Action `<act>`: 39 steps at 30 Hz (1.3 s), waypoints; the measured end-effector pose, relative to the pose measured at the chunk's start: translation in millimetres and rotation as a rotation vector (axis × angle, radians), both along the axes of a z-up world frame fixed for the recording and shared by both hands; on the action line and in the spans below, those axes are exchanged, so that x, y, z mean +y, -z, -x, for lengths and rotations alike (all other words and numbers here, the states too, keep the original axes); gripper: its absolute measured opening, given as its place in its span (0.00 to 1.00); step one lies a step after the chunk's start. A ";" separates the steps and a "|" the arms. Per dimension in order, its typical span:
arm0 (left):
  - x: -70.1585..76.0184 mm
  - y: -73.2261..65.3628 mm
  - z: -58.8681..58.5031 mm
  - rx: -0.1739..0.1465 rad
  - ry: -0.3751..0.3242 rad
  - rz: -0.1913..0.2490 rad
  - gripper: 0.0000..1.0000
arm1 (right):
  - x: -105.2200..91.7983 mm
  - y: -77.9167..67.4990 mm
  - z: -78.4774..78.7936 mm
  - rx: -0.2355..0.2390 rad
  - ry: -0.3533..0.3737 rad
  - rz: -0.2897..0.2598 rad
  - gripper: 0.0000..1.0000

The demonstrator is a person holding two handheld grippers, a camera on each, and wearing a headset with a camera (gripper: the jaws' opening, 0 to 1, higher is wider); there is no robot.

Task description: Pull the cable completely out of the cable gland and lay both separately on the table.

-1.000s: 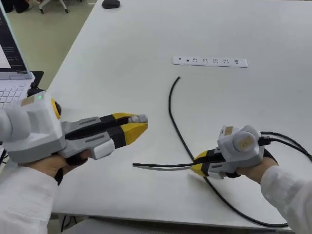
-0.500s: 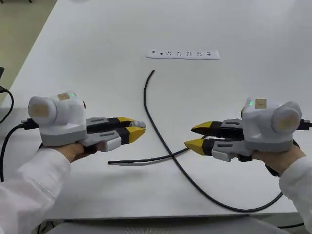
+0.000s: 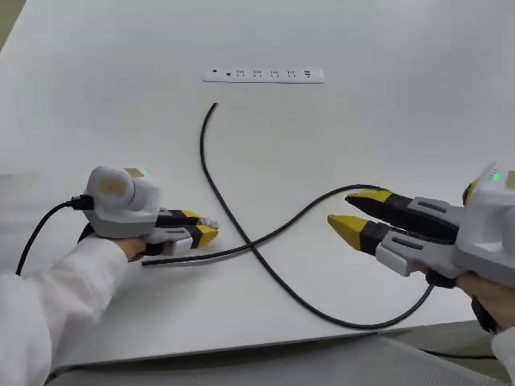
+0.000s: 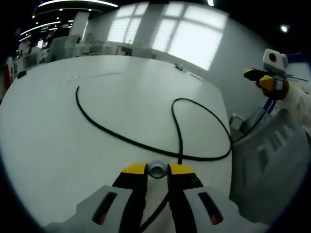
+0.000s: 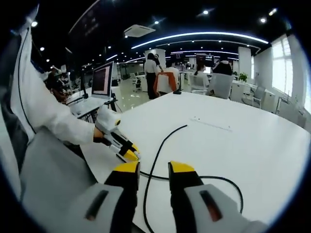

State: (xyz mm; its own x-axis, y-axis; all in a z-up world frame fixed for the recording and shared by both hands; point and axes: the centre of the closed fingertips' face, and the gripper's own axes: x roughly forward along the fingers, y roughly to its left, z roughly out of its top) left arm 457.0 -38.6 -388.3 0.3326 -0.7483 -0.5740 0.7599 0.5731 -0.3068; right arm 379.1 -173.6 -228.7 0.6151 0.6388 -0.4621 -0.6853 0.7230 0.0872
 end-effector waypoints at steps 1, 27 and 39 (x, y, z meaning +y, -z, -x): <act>1.5 4.8 -1.9 -0.009 -0.003 -0.024 0.17 | -1.3 2.8 1.7 0.010 -0.006 0.014 0.24; 0.5 13.7 -0.6 -0.022 -0.053 -0.039 0.23 | -28.8 13.5 -14.6 0.044 0.093 -0.003 0.25; 43.6 -83.9 6.6 -0.071 -0.183 0.072 0.53 | -55.1 24.7 -0.9 0.122 0.118 0.020 0.45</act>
State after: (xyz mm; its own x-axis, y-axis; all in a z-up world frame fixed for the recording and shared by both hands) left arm 450.4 5.1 -304.5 0.5047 -0.7100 -0.4910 0.6663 0.6821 -0.3014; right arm 380.0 -228.7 -253.4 0.6243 0.5551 -0.5496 -0.5805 0.8005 0.1491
